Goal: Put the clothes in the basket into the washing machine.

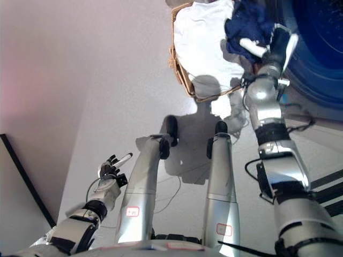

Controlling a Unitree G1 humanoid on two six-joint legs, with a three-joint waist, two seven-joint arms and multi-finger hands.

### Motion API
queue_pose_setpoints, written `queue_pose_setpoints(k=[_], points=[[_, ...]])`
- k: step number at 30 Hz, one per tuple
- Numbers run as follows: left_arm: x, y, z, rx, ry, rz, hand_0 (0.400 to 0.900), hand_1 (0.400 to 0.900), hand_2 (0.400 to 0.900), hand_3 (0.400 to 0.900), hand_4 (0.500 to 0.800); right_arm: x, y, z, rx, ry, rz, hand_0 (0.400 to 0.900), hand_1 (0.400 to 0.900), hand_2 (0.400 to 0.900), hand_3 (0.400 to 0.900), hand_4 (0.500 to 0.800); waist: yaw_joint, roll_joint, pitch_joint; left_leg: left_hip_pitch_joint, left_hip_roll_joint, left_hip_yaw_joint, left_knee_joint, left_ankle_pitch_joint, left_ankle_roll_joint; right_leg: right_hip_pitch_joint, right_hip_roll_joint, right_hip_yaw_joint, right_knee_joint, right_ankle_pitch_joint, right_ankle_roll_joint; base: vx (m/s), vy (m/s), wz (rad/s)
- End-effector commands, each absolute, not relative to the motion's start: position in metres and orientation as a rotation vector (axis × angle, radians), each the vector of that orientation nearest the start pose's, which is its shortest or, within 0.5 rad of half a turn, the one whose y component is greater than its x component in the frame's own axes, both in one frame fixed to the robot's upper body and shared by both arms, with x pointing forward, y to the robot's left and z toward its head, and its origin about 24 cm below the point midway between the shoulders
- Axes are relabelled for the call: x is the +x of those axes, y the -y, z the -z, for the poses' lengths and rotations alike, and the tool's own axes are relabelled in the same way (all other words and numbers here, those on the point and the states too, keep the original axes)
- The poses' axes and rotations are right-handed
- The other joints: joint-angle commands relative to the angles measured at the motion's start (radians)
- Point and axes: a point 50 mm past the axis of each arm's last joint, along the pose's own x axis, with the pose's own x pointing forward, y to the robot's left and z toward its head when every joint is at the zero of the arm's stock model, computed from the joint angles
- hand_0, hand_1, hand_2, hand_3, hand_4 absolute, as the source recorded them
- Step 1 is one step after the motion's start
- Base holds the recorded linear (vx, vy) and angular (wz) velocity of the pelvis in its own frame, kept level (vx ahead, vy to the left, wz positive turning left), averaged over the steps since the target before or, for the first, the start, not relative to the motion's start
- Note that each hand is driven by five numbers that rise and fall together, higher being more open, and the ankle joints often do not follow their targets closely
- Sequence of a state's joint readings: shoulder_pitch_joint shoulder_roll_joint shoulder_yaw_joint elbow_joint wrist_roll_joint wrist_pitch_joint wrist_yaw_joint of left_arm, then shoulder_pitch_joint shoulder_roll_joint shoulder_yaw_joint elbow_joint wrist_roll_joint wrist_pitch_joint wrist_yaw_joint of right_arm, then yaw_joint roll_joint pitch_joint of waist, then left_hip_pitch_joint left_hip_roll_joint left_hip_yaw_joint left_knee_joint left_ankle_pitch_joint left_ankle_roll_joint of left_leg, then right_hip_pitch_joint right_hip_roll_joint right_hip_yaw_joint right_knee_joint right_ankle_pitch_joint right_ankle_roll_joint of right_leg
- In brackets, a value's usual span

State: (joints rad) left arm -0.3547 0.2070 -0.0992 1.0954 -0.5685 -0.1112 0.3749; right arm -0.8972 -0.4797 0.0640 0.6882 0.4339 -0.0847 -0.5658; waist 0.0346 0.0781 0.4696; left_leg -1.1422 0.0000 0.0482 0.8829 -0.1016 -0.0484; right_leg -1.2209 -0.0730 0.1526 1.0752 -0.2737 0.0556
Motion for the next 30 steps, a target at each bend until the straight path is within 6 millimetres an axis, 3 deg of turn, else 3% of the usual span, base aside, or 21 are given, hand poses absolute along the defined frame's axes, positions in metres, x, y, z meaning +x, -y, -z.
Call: queue_pose_setpoints(k=[1, 5, 13, 18, 19, 20, 23, 30], points=[[0.206, -0.251, 0.108, -0.063, -0.801, -0.726, 0.900, 0.900, 0.900, 0.900, 0.800, 0.369, 0.232, -0.252, 0.556, 0.635, 0.518, 0.400, 0.400, 0.400, 0.400, 0.500, -0.012, 0.034, -0.032, 0.000, -0.004, -0.044, -0.158, 0.096, -0.086, 0.098, -0.001, -0.039, 0.023, -0.090, 0.003, 0.00, 0.000, 0.00], [0.210, -0.251, 0.106, -0.047, -0.783, -0.707, 0.900, 0.900, 0.900, 0.900, 0.800, 0.370, 0.242, -0.256, 0.945, 0.676, 0.576, 0.400, 0.400, 0.400, 0.400, 0.500, -0.002, 0.049, -0.045, 0.001, -0.012, -0.046, -0.155, 0.093, -0.084, 0.105, -0.003, -0.039, 0.023, -0.097, 0.005, 0.01, -0.003, 0.04], [0.211, -0.251, 0.104, -0.029, -0.758, -0.685, 0.900, 0.900, 0.900, 0.900, 0.800, 0.360, 0.313, -0.300, 1.112, 0.736, 0.798, 0.400, 0.400, 0.400, 0.400, 0.500, 0.045, 0.072, -0.078, 0.002, -0.021, -0.054, -0.160, 0.098, -0.088, 0.104, -0.018, -0.042, 0.030, -0.100, 0.015, 0.02, -0.005, 0.08], [0.209, -0.247, 0.107, -0.003, -0.775, -0.651, 0.900, 0.900, 0.900, 0.900, 0.800, 0.347, 0.343, -0.324, 1.049, 0.760, 0.860, 0.400, 0.400, 0.400, 0.400, 0.500, 0.064, 0.074, -0.098, 0.001, -0.027, -0.057, -0.160, 0.100, -0.090, 0.105, -0.023, -0.040, 0.032, -0.100, 0.021, 0.02, -0.017, 0.05], [0.206, -0.248, 0.108, 0.005, -0.779, -0.645, 0.900, 0.900, 0.900, 0.900, 0.800, 0.346, 0.349, -0.327, 0.976, 0.740, 0.856, 0.790, 0.790, 0.790, 0.790, 0.734, 0.067, 0.073, -0.100, 0.002, -0.028, -0.059, -0.159, 0.100, -0.091, 0.106, -0.025, -0.040, 0.032, -0.101, 0.021, 0.00, 0.000, 0.00], [0.207, -0.246, 0.109, 0.003, -0.779, -0.640, 0.900, 0.900, 0.900, 0.900, 0.800, 0.345, 0.351, -0.329, 0.971, 0.739, 0.853, 0.900, 0.900, 0.900, 0.900, 0.800, 0.069, 0.078, -0.099, 0.000, -0.028, -0.059, -0.161, 0.106, -0.090, 0.103, -0.024, -0.040, 0.033, -0.096, 0.021, 0.00, 0.000, 0.00], [0.205, -0.245, 0.110, 0.018, -0.784, -0.622, 0.900, 0.900, 0.900, 0.900, 0.800, 0.341, 0.360, -0.335, 0.910, 0.733, 0.861, 0.900, 0.900, 0.900, 0.900, 0.800, 0.074, 0.078, -0.104, 0.005, -0.027, -0.057, -0.166, 0.107, -0.091, 0.106, -0.029, -0.043, 0.030, -0.095, 0.023, 0.00, 0.000, 0.00], [0.208, -0.241, 0.110, 0.012, -0.785, -0.610, 0.900, 0.900, 0.900, 0.900, 0.800, 0.346, 0.354, -0.331, 0.927, 0.727, 0.834, 0.900, 0.900, 0.900, 0.900, 0.800, 0.070, 0.079, -0.111, 0.018, -0.025, -0.055, -0.169, 0.103, -0.093, 0.121, -0.028, -0.044, 0.021, -0.095, 0.022, 0.00, 0.001, 0.00]])
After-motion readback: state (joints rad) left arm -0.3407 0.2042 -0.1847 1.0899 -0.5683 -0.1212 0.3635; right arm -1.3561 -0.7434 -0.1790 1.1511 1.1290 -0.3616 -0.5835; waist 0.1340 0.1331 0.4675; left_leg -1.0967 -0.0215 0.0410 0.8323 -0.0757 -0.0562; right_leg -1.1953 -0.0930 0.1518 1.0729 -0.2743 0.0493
